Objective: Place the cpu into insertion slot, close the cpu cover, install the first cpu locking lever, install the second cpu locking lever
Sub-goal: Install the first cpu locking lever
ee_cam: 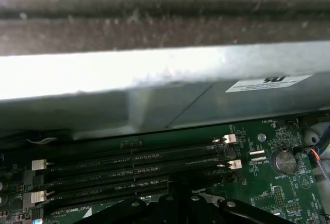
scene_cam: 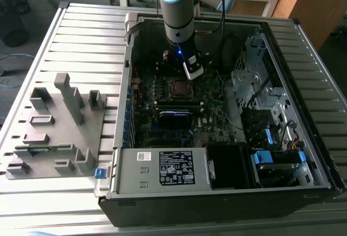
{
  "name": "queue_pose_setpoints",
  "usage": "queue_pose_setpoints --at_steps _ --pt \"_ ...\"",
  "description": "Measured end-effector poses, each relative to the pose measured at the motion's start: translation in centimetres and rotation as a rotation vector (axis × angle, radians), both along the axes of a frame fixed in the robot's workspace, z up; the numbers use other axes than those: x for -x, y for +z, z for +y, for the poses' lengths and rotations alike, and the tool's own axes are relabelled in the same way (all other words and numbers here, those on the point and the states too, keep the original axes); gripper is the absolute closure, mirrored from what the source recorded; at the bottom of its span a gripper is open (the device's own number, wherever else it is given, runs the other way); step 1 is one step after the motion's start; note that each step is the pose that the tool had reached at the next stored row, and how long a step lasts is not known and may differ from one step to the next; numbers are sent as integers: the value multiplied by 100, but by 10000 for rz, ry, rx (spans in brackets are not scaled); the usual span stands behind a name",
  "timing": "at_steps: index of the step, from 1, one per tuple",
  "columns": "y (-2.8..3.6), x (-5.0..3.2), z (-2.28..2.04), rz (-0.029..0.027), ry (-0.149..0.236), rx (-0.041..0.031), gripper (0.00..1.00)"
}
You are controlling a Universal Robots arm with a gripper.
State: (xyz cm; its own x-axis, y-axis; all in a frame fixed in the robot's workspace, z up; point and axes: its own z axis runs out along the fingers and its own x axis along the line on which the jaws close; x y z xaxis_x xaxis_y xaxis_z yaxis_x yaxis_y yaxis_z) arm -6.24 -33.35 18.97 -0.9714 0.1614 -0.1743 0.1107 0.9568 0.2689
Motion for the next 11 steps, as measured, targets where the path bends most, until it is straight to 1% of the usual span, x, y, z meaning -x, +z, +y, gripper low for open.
queue_pose_setpoints --at_steps 5,9,11 --pt "0 0 0 -9 0 -5 89" --pt "50 0 0 -8 -1 -19 89" --pt "73 0 0 -8 -1 -38 89"
